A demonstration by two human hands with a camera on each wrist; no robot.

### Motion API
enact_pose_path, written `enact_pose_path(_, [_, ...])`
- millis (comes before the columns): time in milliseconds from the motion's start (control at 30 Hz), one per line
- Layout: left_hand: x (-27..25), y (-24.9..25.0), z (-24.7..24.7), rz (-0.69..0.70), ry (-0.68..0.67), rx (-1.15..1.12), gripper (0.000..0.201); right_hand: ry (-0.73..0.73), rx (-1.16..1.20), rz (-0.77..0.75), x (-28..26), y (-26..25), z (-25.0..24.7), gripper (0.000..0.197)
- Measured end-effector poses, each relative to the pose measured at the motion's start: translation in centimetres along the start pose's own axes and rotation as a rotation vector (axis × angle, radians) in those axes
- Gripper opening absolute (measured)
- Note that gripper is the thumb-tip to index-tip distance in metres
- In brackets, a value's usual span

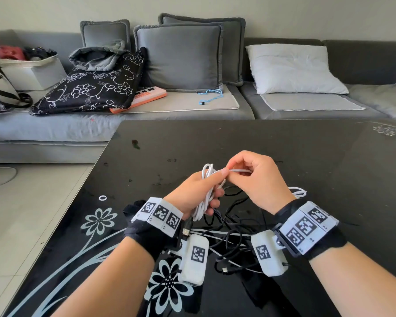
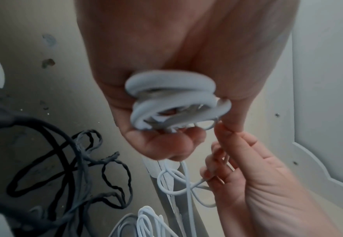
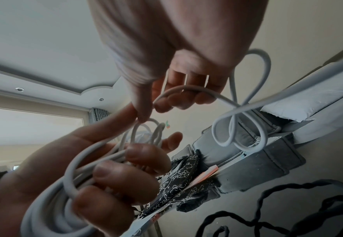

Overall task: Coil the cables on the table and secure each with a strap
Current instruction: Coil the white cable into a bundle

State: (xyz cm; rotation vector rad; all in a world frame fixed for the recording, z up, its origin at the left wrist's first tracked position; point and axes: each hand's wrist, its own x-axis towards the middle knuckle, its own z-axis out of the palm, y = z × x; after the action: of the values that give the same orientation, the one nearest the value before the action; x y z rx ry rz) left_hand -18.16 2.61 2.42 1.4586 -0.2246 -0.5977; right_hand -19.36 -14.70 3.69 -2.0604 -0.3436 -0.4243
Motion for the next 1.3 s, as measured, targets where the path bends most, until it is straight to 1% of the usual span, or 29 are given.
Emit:
enact_pose_path(133, [0.0, 0.2, 0.1, -0.058, -0.046, -0.097, 0.033, -0.005, 0.036, 0.020, 0.0, -0.2, 0.0, 0.009])
enact_pose_path(200, [-0.1, 0.3, -0.1, -0.085, -0.073, -0.153, 0.034, -0.018, 0.027, 0.034, -0.1, -0.1, 0.0, 0.008])
enact_pose_path(333, [-0.4, 0.8, -0.8, -0.105, -0.135, -0.292, 0.032, -0.035, 0.014, 0.068, 0.0, 0.1, -0.4, 0.002])
enact_pose_path(433, [-0.6, 1.2, -1.0, -0.092, -0.165, -0.356, 0.029, -0.036, 0.012, 0.088, 0.2, 0.5, -0.6, 0.008])
enact_pose_path(500, [-0.7, 1.2, -1.0, -0.068, -0.172, -0.381, 0.025, -0.058, -0.033, 0.103, 0.3, 1.0, -0.6, 0.016])
enact_pose_path(567, [-0.7, 1.3, -1.1, -0.032, -0.156, -0.393, 0.024, -0.099, -0.133, 0.115, 0.3, 1.8, -0.7, 0.022])
enact_pose_path(667, [-0.5, 1.3, -1.4, 0.024, -0.125, -0.409, 0.028, -0.134, -0.263, 0.171, 0.2, 2.5, -0.8, 0.017])
enact_pose_path(800, [-0.4, 1.4, -1.8, 0.099, -0.071, -0.447, 0.036, -0.102, -0.386, 0.229, 0.2, 3.0, -1.1, 0.011])
enact_pose_path(967, [-0.7, 2.0, -2.3, 0.167, -0.006, -0.491, 0.034, -0.072, -0.512, 0.250, 0.2, 2.7, -1.5, 0.014])
enact_pose_path(1033, [-0.7, 2.2, -2.4, 0.192, 0.015, -0.514, 0.030, -0.066, -0.504, 0.235, 0.4, 2.7, -1.6, 0.017])
enact_pose_path(1133, [-0.7, 2.5, -2.8, 0.217, 0.028, -0.568, 0.028, -0.067, -0.338, 0.241, 0.5, 2.8, -1.8, 0.016])
enact_pose_path(1167, [-0.7, 2.6, -2.9, 0.225, 0.035, -0.584, 0.028, -0.084, -0.312, 0.240, 0.4, 2.9, -1.9, 0.018])
enact_pose_path(1233, [-0.5, 2.6, -3.2, 0.244, 0.060, -0.602, 0.028, -0.115, -0.328, 0.245, 0.2, 3.1, -2.2, 0.043])
enact_pose_path(1267, [-0.4, 2.5, -3.4, 0.252, 0.078, -0.606, 0.029, -0.102, -0.339, 0.253, 0.2, 3.2, -2.3, 0.054])
enact_pose_path(1300, [-0.4, 2.5, -3.6, 0.258, 0.095, -0.608, 0.029, -0.073, -0.336, 0.263, 0.2, 3.1, -2.4, 0.060])
